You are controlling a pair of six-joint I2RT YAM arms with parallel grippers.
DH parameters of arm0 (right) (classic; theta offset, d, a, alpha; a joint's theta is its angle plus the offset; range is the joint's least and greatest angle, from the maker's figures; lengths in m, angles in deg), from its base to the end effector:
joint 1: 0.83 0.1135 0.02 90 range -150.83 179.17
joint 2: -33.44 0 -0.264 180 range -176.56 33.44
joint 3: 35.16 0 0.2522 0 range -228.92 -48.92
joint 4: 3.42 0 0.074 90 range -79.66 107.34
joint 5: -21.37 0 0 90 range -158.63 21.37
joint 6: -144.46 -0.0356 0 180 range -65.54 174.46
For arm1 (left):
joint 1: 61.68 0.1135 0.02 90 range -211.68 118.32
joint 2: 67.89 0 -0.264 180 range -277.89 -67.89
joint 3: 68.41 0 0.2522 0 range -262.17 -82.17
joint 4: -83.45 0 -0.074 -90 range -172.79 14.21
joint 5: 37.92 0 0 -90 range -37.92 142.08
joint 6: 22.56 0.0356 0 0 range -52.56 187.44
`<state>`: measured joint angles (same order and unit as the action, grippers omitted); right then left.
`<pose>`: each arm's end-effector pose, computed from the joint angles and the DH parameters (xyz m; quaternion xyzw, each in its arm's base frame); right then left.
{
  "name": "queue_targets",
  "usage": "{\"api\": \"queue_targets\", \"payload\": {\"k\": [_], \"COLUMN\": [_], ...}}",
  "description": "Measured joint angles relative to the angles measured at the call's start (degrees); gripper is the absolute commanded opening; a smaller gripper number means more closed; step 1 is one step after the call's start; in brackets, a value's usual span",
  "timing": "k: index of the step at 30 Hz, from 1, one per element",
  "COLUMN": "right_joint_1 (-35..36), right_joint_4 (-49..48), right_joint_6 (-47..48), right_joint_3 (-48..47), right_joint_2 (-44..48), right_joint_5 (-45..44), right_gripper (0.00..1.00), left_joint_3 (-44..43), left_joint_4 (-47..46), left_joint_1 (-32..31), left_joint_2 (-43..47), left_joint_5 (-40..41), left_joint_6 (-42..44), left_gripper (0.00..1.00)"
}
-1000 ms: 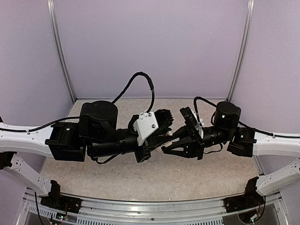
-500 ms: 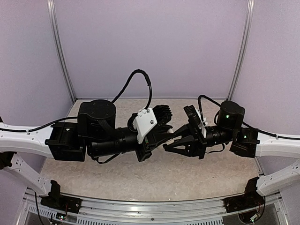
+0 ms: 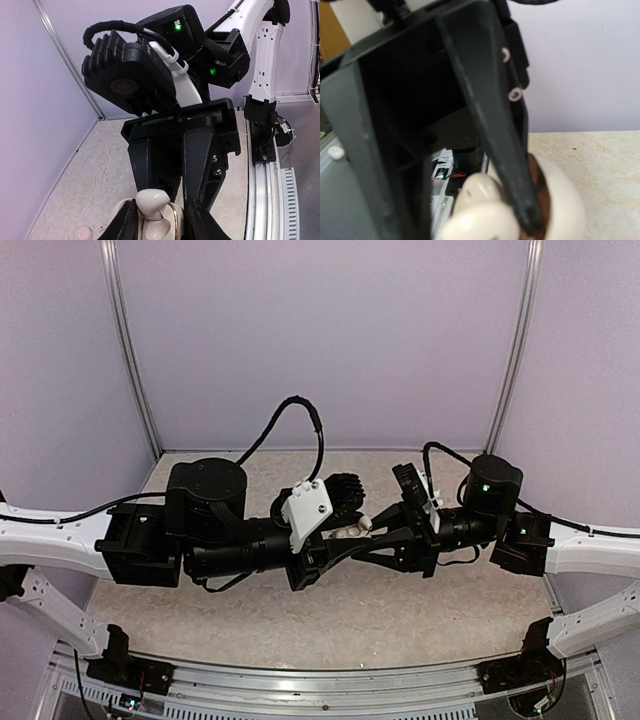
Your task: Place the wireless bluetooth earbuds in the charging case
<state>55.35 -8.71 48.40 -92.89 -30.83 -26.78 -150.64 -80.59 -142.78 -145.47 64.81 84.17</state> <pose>0.1230 0.2263 0.3204 -0.5090 0.4990 0.5562 0.4273 0.0574 -0.3161 0.3704 0.5331 0.5581 -0.2631 0.5789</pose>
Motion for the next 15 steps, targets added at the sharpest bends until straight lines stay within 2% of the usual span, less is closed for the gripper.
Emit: {"api": "queue_targets", "payload": {"k": [15], "right_joint_1": [0.0], "right_joint_4": [0.1], "right_joint_6": [0.7], "right_joint_3": [-0.4], "right_joint_2": [-1.1], "right_joint_5": [-2.9], "right_gripper": [0.0], "left_joint_3": [2.4], "left_joint_4": [-1.6], "left_joint_1": [-2.0], "left_joint_2": [2.6], "left_joint_5": [2.7], "left_joint_6": [1.0], "left_gripper": [0.64]}}
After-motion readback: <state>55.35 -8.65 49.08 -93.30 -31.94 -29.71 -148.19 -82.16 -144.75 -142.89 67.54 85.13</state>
